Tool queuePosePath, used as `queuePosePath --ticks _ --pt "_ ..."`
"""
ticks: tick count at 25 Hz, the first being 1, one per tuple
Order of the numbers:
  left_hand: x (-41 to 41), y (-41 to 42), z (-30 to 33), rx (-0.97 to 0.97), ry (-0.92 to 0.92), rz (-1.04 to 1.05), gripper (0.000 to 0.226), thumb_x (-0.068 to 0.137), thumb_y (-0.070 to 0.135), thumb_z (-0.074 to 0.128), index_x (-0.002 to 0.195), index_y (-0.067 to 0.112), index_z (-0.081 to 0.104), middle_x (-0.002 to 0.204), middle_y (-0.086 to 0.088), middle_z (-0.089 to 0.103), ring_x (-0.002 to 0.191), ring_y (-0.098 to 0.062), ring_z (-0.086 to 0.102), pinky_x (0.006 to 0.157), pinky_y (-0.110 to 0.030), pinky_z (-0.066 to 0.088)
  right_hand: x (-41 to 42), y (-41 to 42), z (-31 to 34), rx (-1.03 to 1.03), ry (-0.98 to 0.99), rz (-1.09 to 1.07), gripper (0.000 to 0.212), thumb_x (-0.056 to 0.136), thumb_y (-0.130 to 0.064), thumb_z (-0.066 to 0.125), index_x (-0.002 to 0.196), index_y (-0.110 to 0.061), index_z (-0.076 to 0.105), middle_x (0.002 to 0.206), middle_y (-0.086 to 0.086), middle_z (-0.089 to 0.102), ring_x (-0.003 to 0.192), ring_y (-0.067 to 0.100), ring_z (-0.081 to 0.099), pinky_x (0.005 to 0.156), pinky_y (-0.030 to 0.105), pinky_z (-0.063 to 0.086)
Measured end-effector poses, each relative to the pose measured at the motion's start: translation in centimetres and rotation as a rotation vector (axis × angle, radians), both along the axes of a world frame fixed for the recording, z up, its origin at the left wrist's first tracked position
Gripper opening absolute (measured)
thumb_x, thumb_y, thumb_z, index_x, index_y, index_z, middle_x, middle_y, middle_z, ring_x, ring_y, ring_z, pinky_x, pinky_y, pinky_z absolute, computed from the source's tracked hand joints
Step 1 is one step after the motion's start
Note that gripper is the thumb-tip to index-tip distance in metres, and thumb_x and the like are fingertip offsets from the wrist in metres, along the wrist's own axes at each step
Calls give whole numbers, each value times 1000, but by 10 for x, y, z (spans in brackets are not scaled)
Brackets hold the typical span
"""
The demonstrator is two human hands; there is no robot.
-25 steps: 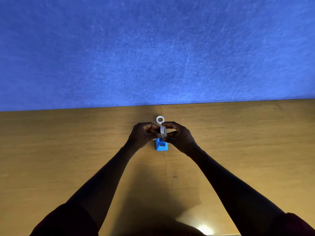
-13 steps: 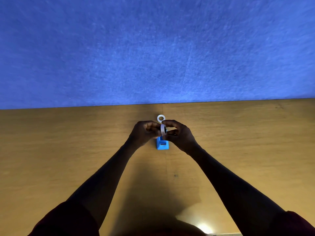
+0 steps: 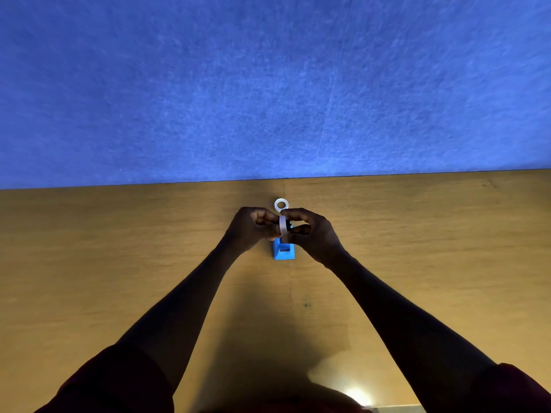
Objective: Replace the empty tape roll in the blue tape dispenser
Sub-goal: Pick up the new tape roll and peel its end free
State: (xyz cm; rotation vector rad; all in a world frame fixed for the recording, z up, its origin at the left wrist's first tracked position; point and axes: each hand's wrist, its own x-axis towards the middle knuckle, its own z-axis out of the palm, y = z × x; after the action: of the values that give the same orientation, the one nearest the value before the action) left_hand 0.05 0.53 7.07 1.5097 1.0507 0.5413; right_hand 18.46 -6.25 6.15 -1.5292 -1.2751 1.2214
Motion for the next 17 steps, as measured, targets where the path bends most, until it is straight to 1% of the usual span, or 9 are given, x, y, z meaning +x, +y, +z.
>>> queuePosePath --ticks 4,9,13,17 --pt "-1 0 0 -19 -39 12 17 82 12 82 97 10 76 82 -1 79 76 -14 76 67 -25 60 0 1 2 8 9 -1 57 76 -9 83 129 -19 65 126 -2 67 105 15 71 89 38 61" --pt "-3 0 1 -47 -56 12 21 83 12 81 103 17 76 91 -1 79 86 -16 76 72 -26 61 0 2 4 33 5 14 54 80 -9 81 130 -15 61 126 -1 66 107 13 70 88 31 61" --pt "-4 0 2 -47 -43 4 25 83 12 80 108 11 75 93 -1 79 86 -15 75 70 -23 59 1 1 3 11 18 -8 57 79 -12 82 131 -15 58 127 1 66 109 14 69 88 34 61" --pt "-4 -1 3 -42 -33 -8 28 83 16 81 109 9 74 95 -2 79 87 -14 75 69 -21 58 2 2 2 9 21 1 52 78 -10 82 125 -13 62 123 1 68 108 14 69 89 37 61"
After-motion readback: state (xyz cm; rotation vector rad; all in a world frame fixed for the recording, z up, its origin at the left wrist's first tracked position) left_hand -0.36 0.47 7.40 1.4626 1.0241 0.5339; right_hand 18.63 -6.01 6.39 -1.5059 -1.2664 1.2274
